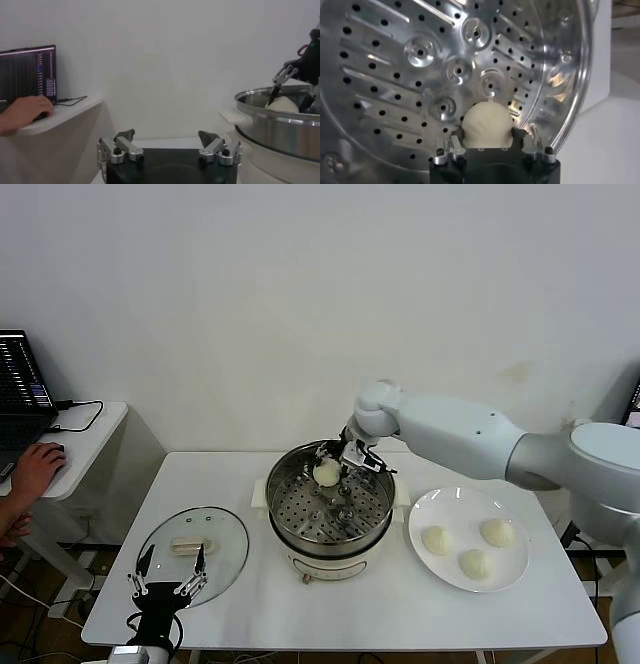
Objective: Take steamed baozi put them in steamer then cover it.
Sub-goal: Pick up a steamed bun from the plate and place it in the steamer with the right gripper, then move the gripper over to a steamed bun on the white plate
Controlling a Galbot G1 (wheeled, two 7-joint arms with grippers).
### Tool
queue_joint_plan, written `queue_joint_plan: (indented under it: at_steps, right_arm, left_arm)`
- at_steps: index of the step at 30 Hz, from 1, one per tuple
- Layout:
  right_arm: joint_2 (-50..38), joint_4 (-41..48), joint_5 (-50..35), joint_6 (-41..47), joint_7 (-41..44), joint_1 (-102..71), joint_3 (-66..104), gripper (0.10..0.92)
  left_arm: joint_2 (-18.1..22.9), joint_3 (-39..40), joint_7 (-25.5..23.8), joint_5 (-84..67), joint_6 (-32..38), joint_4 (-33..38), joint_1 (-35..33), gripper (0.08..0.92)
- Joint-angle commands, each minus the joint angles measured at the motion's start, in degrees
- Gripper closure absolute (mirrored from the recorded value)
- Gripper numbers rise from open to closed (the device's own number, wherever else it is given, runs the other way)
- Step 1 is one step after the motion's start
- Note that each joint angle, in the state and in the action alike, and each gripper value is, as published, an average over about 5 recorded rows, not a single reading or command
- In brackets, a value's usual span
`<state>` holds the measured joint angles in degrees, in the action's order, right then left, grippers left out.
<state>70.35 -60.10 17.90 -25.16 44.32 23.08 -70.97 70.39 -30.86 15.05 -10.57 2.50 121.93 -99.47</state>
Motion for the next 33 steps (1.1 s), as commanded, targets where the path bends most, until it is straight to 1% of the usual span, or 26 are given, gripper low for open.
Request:
queue_joint_plan:
  at_steps: [1, 3, 5, 7, 11, 14, 17, 21, 25, 28, 33]
  right_arm:
    - [-0.2, -0.8, -1.8, -0.4, 0.4, 2.3, 0.3, 0.267]
    - [-2.5, -5.6, -9.6, 3.9, 3.2, 5.9, -0.9, 0.226]
    - [-6.2, -11.6, -18.4, 10.7, 7.1, 10.0, -2.3, 0.209]
    - [-10.1, -16.8, -24.6, 17.8, 10.5, 13.4, -3.2, 0.205]
    - [-19.0, -24.3, -31.1, 29.4, 13.9, 18.5, -3.0, 0.203]
    - [-26.8, -29.5, -34.0, 35.7, 14.7, 20.5, -2.4, 0.202]
    - [-36.4, -34.5, -34.9, 39.3, 15.1, 20.9, -2.3, 0.203]
    - [-47.7, -39.6, -33.2, 41.5, 15.0, 17.8, -0.8, 0.203]
    - [-57.4, -42.0, -28.9, 41.8, 14.6, 4.7, 9.9, 0.202]
    - [-61.0, -42.3, -25.1, 41.6, 13.5, -3.9, 14.0, 0.203]
    - [-60.3, -40.6, -21.4, 41.8, 11.8, -14.2, 18.0, 0.202]
  left_arm:
    - [-0.1, 0.1, 0.0, 0.0, 0.0, 0.1, -0.1, 0.177]
    - [-0.1, 0.1, 0.0, 0.0, -0.1, 0.3, -0.1, 0.177]
    - [-0.3, 0.1, -0.1, -0.1, -0.1, 0.5, -0.1, 0.177]
    - [-0.5, 0.1, -0.1, -0.1, -0.1, 0.7, -0.1, 0.177]
    - [-0.9, 0.1, -0.1, -0.2, -0.2, 1.0, -0.1, 0.177]
    - [-1.3, 0.1, -0.1, -0.3, -0.2, 1.3, 0.0, 0.177]
    - [-1.8, 0.0, -0.2, -0.5, -0.2, 1.3, 0.1, 0.177]
    - [-2.3, 0.2, -0.3, -0.7, -0.2, 0.8, 0.5, 0.177]
    - [-2.6, 0.6, -0.3, -0.8, -0.3, 0.1, 1.0, 0.177]
    - [-2.9, 0.8, -0.3, -0.8, -0.3, -0.2, 1.2, 0.177]
    - [-3.1, 0.8, -0.4, -0.9, -0.6, 0.0, 1.4, 0.177]
